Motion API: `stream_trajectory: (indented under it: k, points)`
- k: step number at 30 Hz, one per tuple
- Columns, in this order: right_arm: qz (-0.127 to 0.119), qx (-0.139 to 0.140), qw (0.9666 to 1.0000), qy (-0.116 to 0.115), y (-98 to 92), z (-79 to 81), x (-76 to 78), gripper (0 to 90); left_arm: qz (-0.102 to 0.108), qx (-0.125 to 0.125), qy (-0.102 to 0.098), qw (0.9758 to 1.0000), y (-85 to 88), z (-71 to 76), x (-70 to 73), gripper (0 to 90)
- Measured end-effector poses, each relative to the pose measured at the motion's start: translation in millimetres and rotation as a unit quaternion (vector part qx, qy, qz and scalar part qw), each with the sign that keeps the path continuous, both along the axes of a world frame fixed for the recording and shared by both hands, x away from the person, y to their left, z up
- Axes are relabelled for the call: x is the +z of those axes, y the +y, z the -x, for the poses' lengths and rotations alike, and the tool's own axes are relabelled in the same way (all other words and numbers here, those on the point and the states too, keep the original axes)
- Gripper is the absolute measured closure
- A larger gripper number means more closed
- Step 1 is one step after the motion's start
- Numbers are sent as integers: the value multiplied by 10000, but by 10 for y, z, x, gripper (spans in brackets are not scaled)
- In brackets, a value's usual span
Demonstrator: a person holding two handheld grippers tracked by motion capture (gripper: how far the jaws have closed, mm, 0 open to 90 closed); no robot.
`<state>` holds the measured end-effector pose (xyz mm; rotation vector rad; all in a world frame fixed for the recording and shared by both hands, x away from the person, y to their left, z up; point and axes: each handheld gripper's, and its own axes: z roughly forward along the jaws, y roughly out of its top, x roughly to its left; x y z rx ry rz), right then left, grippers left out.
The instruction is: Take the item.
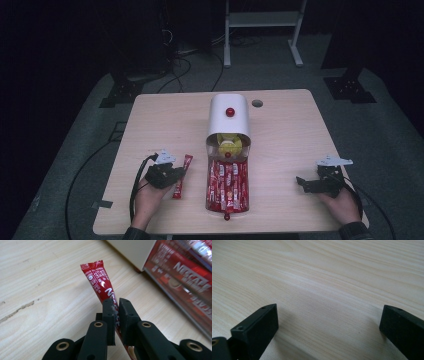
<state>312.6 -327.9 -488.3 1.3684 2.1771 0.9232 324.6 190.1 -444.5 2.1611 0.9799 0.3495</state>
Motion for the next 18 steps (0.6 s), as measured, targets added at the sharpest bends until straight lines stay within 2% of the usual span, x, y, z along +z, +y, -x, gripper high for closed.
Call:
stream_trajectory:
  k: [8,14,18]
  points:
    - [-1,1,10000,0,0,0,0,13,-92,10,66,9999,-12,-26,-53,839]
    - [-1,1,10000,1,0,0,0,13,-172,20,187,9997,-17,-53,-134,837]
    - [-1,1,10000,0,0,0,0,14,-118,25,236,9996,-16,-60,-154,834]
